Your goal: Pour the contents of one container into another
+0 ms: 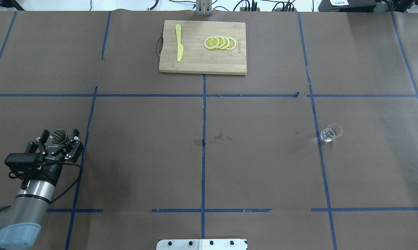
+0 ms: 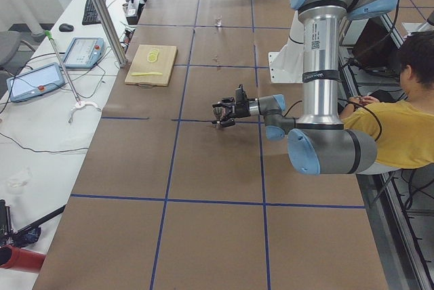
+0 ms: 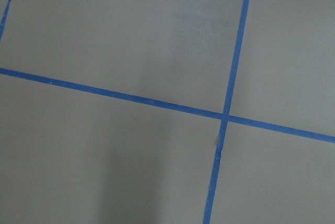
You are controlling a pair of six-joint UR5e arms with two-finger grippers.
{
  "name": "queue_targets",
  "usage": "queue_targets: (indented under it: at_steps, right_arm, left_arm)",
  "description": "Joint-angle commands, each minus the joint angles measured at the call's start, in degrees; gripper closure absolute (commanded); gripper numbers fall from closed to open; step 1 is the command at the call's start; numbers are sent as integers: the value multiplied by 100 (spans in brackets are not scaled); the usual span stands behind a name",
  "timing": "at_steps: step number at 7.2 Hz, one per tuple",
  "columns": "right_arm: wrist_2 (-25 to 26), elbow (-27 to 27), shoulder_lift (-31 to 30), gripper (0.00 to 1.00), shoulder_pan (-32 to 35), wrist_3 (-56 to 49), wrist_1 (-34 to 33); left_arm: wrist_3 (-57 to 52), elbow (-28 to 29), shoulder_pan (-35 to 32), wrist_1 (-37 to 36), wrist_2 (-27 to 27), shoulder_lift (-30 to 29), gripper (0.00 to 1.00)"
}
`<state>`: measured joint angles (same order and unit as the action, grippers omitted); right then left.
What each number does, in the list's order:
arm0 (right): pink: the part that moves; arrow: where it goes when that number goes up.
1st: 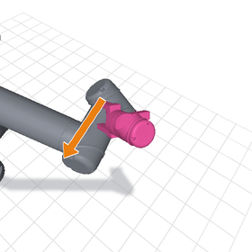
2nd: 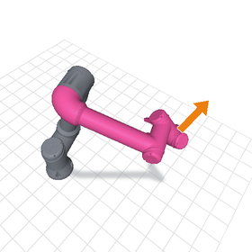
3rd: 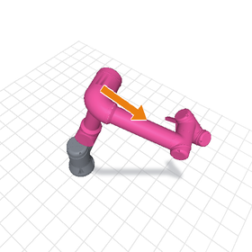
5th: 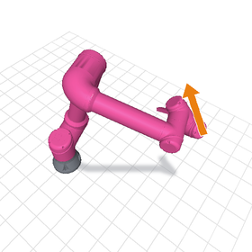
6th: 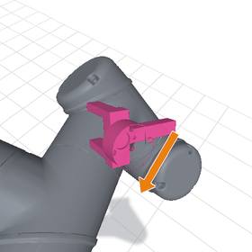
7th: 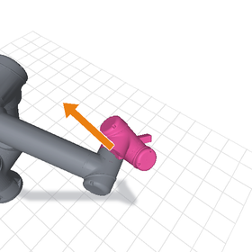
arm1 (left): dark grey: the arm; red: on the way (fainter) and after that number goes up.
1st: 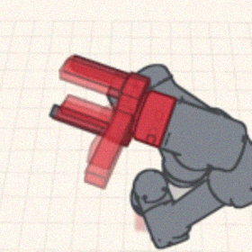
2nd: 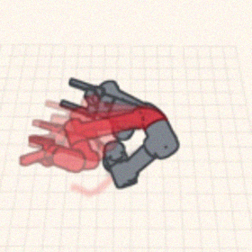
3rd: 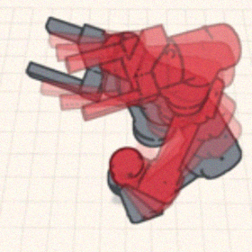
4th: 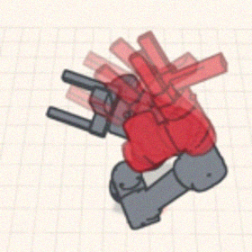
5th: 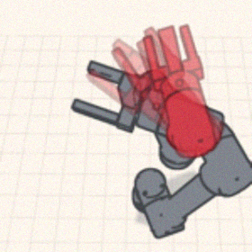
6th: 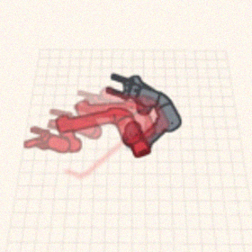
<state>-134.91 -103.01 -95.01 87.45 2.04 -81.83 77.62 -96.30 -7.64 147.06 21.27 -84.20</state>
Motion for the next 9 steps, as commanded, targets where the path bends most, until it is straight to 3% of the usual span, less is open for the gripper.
queue_targets:
  at_steps: [1,7,9]
  right_arm:
    - [0,0,0,0,0,-2,0]
    - [9,9,0,0,0,-2,0]
    - [9,9,0,0,0,7,0]
  left_arm:
    - [16,224,43,120,-70,-70,0]
    - [16,480,236,200,-70,-132,6]
    - [16,551,333,209,-70,-132,18]
